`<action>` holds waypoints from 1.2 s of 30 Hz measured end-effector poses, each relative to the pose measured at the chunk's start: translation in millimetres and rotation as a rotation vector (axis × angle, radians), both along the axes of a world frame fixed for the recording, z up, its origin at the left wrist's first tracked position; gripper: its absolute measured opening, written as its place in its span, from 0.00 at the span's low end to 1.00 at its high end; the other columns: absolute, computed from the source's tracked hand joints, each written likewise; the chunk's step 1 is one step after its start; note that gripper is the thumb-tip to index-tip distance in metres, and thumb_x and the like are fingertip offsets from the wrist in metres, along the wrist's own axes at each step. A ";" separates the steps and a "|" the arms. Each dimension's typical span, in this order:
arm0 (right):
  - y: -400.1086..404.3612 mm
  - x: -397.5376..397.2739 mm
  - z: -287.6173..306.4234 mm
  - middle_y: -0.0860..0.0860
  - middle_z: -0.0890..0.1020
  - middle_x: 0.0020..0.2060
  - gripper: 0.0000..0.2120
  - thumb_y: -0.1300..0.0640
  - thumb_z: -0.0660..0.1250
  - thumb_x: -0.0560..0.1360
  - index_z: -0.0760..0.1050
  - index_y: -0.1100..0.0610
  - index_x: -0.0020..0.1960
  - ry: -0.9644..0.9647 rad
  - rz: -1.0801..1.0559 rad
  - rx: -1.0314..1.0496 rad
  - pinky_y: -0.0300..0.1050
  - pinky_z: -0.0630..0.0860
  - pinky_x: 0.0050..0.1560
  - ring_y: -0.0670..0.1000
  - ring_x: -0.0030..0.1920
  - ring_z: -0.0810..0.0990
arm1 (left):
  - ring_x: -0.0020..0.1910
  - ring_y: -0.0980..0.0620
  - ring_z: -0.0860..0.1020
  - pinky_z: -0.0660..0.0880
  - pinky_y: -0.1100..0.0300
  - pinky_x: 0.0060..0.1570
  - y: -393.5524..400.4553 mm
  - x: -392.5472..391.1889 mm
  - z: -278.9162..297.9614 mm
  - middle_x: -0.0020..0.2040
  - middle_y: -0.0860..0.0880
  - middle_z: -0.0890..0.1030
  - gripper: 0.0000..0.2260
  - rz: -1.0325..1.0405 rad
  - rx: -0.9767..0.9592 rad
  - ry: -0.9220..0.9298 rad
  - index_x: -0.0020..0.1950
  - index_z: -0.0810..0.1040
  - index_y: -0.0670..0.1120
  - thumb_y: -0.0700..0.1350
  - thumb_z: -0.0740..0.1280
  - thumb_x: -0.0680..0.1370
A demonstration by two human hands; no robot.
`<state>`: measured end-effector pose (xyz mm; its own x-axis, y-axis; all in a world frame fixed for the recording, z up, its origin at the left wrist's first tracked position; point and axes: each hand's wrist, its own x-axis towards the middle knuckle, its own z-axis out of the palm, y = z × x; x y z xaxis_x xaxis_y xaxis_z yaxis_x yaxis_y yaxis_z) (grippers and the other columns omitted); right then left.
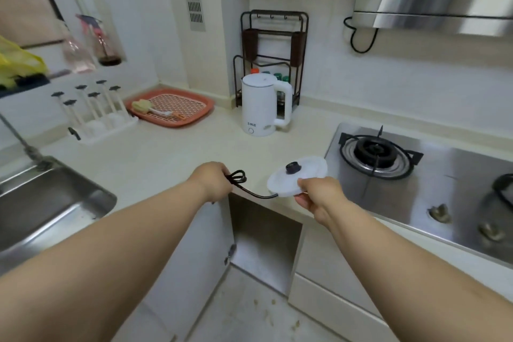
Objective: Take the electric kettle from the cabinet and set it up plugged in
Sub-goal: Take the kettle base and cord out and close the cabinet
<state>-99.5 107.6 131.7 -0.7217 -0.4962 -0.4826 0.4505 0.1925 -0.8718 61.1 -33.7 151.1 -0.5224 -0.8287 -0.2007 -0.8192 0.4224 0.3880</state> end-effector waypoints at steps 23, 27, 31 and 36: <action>-190.5 -177.7 -76.3 0.58 0.76 0.43 0.14 0.70 0.59 0.76 0.70 0.62 0.60 -0.195 -0.199 0.239 0.39 0.73 0.16 0.55 0.35 0.74 | 0.50 0.45 0.75 0.68 0.58 0.46 -214.9 -191.8 -101.6 0.51 0.47 0.76 0.08 -0.108 0.045 0.181 0.52 0.75 0.47 0.44 0.66 0.74; -202.5 -190.6 -93.9 0.63 0.76 0.60 0.19 0.71 0.60 0.75 0.68 0.63 0.66 -0.159 -0.219 0.310 0.43 0.76 0.18 0.59 0.44 0.76 | 0.45 0.45 0.73 0.66 0.57 0.41 -223.9 -206.7 -119.6 0.43 0.50 0.74 0.07 -0.077 0.074 0.202 0.45 0.67 0.48 0.43 0.66 0.74; -201.6 -194.1 -101.2 0.63 0.78 0.50 0.19 0.70 0.60 0.74 0.68 0.64 0.64 -0.087 -0.162 0.450 0.42 0.77 0.21 0.56 0.34 0.74 | 0.55 0.43 0.74 0.70 0.55 0.50 -222.7 -213.1 -129.6 0.56 0.45 0.75 0.09 -0.082 0.078 0.167 0.55 0.73 0.45 0.42 0.64 0.75; -187.1 -183.7 -89.4 0.57 0.70 0.31 0.13 0.70 0.56 0.75 0.68 0.64 0.58 -0.078 0.002 0.479 0.37 0.69 0.19 0.54 0.28 0.67 | 0.74 0.48 0.61 0.61 0.57 0.70 -215.6 -195.5 -121.2 0.78 0.47 0.57 0.23 -0.160 0.099 0.102 0.72 0.65 0.45 0.39 0.60 0.77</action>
<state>-283.2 -79.5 42.3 -0.6737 -0.2062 -0.7096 0.5099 0.5653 -0.6484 -134.5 -249.3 29.9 -0.6673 -0.7126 -0.2166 -0.6991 0.4992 0.5119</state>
